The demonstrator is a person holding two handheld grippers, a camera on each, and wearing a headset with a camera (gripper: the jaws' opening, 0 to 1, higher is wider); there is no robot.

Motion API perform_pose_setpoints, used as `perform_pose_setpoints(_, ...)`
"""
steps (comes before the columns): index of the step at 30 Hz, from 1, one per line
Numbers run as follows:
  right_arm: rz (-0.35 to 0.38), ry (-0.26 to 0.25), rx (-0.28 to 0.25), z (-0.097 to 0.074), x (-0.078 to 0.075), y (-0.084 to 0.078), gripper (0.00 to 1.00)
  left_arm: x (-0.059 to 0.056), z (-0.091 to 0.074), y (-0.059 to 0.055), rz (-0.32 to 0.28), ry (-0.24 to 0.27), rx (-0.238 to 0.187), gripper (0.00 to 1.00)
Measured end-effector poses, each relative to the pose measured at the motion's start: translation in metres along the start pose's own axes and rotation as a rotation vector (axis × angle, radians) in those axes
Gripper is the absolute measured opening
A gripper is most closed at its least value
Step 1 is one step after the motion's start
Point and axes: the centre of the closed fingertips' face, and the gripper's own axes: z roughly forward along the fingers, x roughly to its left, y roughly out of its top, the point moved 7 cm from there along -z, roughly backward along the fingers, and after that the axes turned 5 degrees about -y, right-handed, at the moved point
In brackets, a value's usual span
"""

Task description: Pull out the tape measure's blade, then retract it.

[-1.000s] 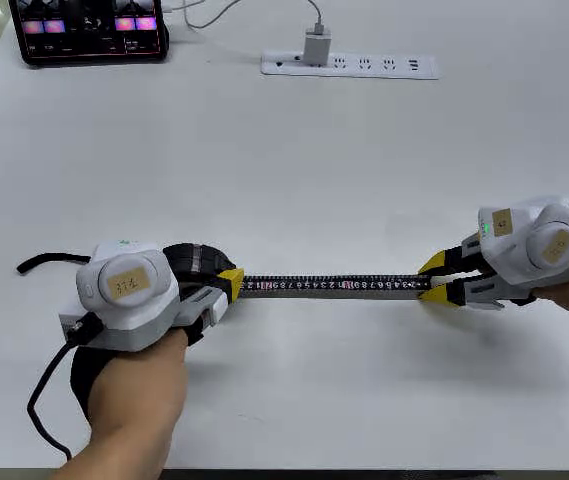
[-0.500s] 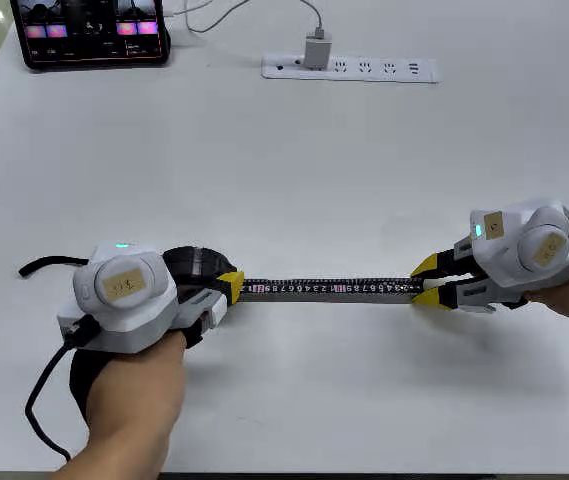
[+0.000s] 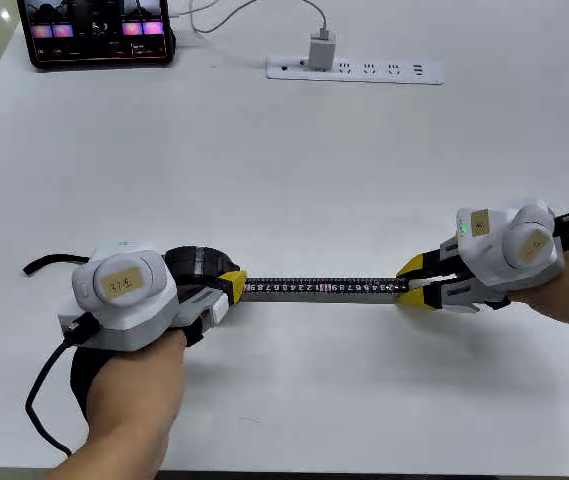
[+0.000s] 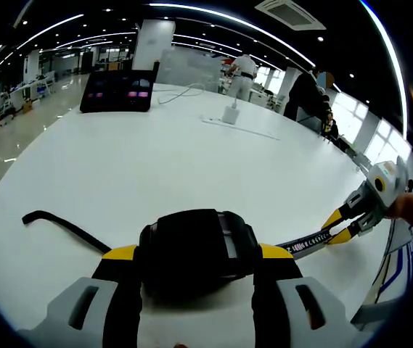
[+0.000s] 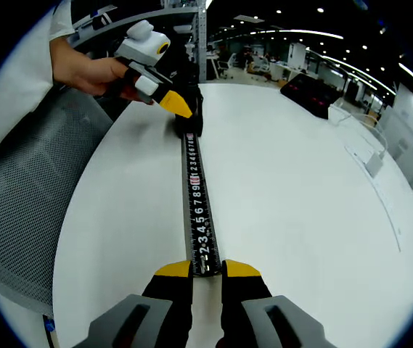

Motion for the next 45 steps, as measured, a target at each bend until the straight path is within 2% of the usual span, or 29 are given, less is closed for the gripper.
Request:
perform_pose_setpoints(12, 0.0, 0.023, -0.037, 0.013, 0.0, 0.018, 0.11, 0.001, -0.002, 0.001, -0.009, -0.007, 0.002, 0.57)
perform_pose_setpoints(17, 0.021, 0.037, -0.067, 0.018, 0.001, 0.024, 0.11, 0.002, -0.001, 0.001, -0.015, -0.012, 0.001, 0.57)
perform_pose_setpoints(45, 0.018, 0.082, -0.139, 0.054, 0.002, 0.06, 0.11, 0.002, -0.001, 0.001, -0.035, -0.027, -0.001, 0.57)
